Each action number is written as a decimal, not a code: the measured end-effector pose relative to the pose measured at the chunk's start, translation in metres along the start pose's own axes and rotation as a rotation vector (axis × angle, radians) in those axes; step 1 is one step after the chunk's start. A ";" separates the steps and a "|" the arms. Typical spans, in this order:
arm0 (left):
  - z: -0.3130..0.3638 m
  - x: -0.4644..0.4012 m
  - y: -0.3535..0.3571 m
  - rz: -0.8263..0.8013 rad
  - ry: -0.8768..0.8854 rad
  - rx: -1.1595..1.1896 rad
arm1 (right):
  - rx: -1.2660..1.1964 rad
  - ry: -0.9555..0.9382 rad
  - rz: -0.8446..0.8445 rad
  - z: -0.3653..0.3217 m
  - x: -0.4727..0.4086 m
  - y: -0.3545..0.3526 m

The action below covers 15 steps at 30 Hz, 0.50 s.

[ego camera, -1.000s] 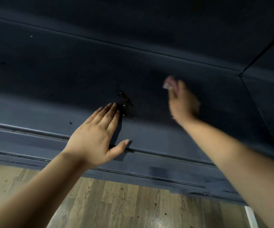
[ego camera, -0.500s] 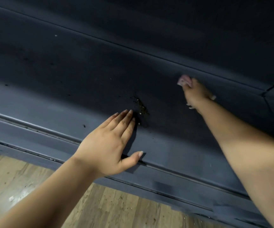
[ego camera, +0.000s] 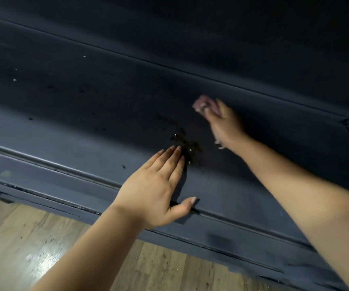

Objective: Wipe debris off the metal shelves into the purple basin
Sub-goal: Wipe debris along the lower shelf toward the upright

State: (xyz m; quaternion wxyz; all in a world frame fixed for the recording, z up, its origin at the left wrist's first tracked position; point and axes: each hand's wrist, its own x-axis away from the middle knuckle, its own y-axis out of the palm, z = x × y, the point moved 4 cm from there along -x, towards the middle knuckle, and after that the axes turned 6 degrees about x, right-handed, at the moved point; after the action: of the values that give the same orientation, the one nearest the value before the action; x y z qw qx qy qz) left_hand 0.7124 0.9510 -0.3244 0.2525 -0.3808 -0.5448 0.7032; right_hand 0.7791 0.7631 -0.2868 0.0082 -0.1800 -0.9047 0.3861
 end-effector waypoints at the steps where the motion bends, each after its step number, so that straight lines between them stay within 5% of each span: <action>1: 0.000 0.000 0.001 0.004 0.006 -0.005 | 0.074 0.050 0.071 0.014 0.009 -0.021; 6: 0.002 0.004 -0.005 -0.013 0.043 0.027 | 0.255 0.385 0.117 0.059 0.083 -0.078; 15: -0.087 0.056 -0.031 0.019 -0.205 0.010 | 0.518 0.382 0.317 0.010 0.114 -0.015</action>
State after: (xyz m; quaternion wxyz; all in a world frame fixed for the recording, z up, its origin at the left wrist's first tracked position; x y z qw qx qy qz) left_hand 0.7487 1.0530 -0.3193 0.1907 -0.3107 -0.5608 0.7434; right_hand 0.6661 0.7842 -0.2974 0.1625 -0.3791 -0.7196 0.5585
